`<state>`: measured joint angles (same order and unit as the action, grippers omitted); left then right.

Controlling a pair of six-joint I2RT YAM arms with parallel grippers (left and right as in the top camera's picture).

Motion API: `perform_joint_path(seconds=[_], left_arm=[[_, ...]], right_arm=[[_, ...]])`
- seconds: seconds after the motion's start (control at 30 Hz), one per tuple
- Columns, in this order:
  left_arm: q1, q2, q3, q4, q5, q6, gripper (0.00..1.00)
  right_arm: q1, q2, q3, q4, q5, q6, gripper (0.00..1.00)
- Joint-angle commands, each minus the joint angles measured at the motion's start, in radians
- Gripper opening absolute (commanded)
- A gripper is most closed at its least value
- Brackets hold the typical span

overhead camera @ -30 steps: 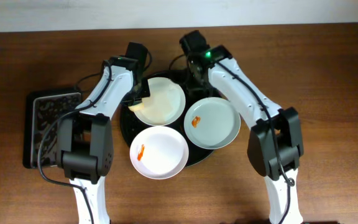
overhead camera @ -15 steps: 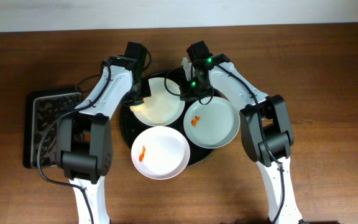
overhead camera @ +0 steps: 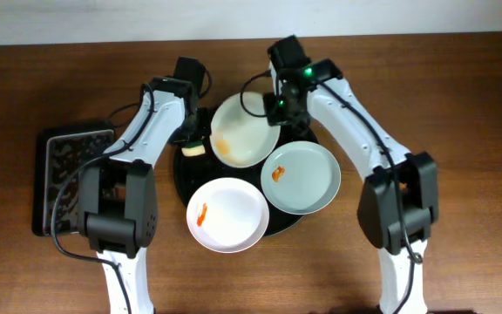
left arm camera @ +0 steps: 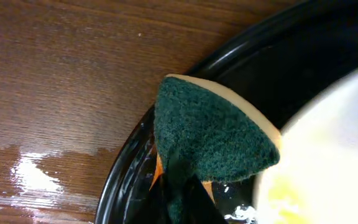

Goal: Clean dirty plates on tray and stack at the side

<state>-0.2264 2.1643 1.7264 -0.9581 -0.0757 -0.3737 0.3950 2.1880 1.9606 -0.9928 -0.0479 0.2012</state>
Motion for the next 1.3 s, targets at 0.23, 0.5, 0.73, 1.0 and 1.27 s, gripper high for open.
perform_joint_path(seconds=[0.23, 0.5, 0.73, 1.0, 1.27], left_arm=[[-0.002, -0.035, -0.040, -0.003, -0.014, 0.009, 0.00], [0.021, -0.214, -0.039, -0.010, 0.008, 0.058, 0.36], [0.060, -0.233, -0.039, -0.031, 0.008, 0.058, 0.39], [0.060, -0.233, -0.039, -0.027, 0.008, 0.057, 0.40], [0.059, -0.233, -0.039, -0.027, 0.009, 0.057, 0.39]], right_arm=[[0.095, -0.132, 0.009, -0.130, 0.506, -0.029, 0.04], [0.292, -0.136, 0.009, -0.132, 0.872, -0.037, 0.04], [0.345, -0.169, 0.011, -0.139, 0.959, -0.031, 0.04], [0.345, -0.205, 0.011, -0.134, 0.986, -0.027, 0.04], [0.258, -0.206, 0.011, -0.221, 0.609, 0.145, 0.04]])
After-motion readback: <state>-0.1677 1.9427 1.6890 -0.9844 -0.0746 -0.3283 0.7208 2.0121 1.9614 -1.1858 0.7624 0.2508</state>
